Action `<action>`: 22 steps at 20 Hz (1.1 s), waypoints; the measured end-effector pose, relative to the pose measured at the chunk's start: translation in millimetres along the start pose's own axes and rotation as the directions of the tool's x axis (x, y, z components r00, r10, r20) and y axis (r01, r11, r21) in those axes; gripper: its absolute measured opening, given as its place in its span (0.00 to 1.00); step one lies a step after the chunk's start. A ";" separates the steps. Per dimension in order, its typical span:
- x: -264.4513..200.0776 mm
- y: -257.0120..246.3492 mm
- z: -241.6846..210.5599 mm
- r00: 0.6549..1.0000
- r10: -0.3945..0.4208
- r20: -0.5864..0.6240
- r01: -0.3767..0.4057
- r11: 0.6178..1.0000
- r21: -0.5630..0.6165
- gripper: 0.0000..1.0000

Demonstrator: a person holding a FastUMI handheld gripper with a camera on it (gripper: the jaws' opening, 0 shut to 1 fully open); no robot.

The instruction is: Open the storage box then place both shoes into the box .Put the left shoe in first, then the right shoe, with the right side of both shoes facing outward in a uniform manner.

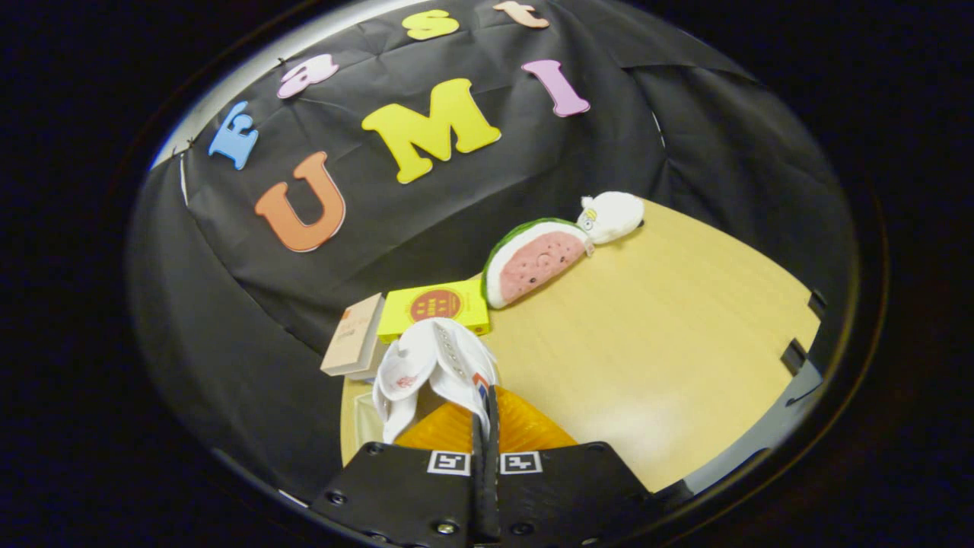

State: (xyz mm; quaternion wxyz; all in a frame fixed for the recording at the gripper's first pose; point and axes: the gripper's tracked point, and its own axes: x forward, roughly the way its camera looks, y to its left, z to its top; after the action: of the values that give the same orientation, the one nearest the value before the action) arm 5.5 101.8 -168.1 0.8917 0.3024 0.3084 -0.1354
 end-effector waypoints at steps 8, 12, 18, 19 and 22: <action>17.8 30.3 -47.8 0.997 -0.060 0.043 0.059 0.998 0.013 0.00; 27.7 31.8 -62.3 0.995 -0.086 0.045 0.085 0.996 0.027 0.00; 38.4 25.2 -67.8 0.982 -0.144 0.120 0.145 0.989 0.003 0.00; 39.3 25.2 -71.6 0.982 -0.149 0.119 0.149 0.989 0.007 0.00; 40.0 28.7 -79.4 0.983 -0.146 0.111 0.147 0.989 0.004 0.00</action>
State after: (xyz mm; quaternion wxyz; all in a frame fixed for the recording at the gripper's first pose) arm 11.6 171.4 -230.2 0.8957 0.2691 0.2799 -0.2166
